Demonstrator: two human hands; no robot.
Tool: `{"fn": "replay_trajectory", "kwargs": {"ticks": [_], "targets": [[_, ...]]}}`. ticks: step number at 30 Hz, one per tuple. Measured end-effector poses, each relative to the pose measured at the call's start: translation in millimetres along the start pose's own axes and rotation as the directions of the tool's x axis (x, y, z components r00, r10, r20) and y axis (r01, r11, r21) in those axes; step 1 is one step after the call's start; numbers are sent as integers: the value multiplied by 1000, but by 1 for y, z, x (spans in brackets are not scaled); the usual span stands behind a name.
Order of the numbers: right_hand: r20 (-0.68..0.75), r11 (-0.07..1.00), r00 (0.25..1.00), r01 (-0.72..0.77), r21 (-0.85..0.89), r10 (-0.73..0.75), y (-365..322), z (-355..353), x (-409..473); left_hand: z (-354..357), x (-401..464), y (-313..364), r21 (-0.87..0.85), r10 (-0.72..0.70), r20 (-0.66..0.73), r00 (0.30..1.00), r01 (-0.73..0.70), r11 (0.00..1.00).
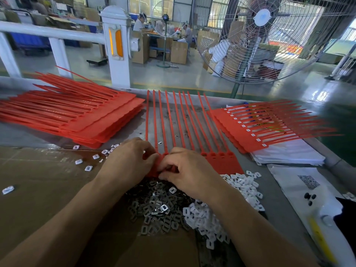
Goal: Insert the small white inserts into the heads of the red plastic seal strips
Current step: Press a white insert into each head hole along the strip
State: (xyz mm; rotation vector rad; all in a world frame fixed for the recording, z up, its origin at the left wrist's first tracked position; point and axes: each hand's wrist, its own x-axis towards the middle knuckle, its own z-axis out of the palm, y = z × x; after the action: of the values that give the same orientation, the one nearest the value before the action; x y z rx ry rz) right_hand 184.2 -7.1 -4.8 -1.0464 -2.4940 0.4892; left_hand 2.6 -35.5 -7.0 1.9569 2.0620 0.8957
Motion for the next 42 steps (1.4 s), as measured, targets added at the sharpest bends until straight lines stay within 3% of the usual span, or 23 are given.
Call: {"fn": "replay_trajectory", "kwargs": {"ticks": [10, 13, 18, 24, 29, 42], "targets": [[-6, 999, 1000, 26, -37, -26, -1, 2, -1, 0, 0, 0, 2, 1, 0, 1000, -1, 1000], [-69, 999, 998, -4, 47, 7, -1, 0, -2, 0, 0, -1, 4, 2, 2, 1000, -2, 1000], [-249, 956, 945, -148, 254, 212, 16, -14, -5, 0, 0, -1, -1, -3, 8, 1000, 3, 1000], [-363, 861, 787, -403, 310, 499, 61, -43, -13, 0, -1, -2, 3, 4, -2, 1000, -4, 1000], [-349, 801, 722, -517, 302, 598, 84, -53, -19, 0, -1, -2, 0, -1, 5, 1000, 1, 1000], [-208, 796, 769, -580, 171, 605, 83, -49, -16, -2, -2, -1, 6, -11, 19, 1000, 11, 1000]]}}
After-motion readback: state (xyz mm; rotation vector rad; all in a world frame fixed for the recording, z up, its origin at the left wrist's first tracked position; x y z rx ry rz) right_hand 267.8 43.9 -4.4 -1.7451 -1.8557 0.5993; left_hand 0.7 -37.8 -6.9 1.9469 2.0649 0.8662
